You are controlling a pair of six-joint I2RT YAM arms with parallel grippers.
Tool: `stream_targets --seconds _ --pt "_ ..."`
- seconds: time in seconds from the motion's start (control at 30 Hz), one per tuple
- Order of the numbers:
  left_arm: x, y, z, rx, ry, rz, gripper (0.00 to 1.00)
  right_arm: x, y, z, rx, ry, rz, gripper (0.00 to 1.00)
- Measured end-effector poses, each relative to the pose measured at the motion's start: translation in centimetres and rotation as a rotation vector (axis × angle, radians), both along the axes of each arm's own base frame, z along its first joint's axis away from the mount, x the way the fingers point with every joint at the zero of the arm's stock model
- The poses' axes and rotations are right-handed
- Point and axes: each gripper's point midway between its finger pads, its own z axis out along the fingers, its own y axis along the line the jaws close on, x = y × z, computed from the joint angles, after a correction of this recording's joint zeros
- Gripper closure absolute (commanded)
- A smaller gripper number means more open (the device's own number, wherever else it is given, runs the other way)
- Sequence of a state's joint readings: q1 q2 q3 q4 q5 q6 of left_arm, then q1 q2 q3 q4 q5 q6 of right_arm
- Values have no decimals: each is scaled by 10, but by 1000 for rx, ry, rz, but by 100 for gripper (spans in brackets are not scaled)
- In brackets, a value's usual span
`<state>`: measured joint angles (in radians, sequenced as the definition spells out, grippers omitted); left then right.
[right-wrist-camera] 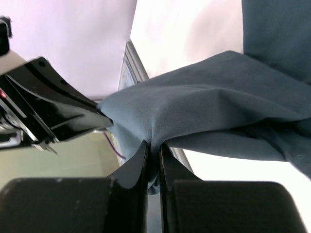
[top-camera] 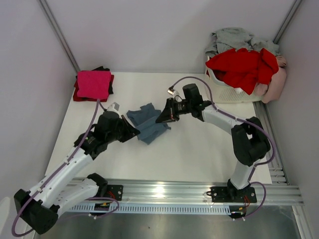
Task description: Fold and stack the t-shirts
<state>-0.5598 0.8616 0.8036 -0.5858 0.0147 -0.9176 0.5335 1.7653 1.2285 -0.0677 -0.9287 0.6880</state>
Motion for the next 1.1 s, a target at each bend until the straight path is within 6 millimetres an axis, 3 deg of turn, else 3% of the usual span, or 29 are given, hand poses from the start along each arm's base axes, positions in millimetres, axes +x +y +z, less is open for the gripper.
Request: stream_targets --seconds 0.27,0.43,0.63,0.8,0.93,1.1 --pt "47 9 -28 16 59 79 98 57 23 -35 3 84 -37 100" --pt "64 10 -40 13 74 101 100 81 37 -52 1 109 -39 100" --pt "60 5 -25 -35 37 68 99 76 32 -41 -7 78 -34 100" --pt "57 6 -8 -67 -24 66 99 75 30 -10 21 22 -33 100" --pt "66 3 -18 -60 -2 77 99 95 40 2 45 -12 -29 100" --pt "88 4 -40 -57 47 124 100 119 53 -17 48 13 -32 100"
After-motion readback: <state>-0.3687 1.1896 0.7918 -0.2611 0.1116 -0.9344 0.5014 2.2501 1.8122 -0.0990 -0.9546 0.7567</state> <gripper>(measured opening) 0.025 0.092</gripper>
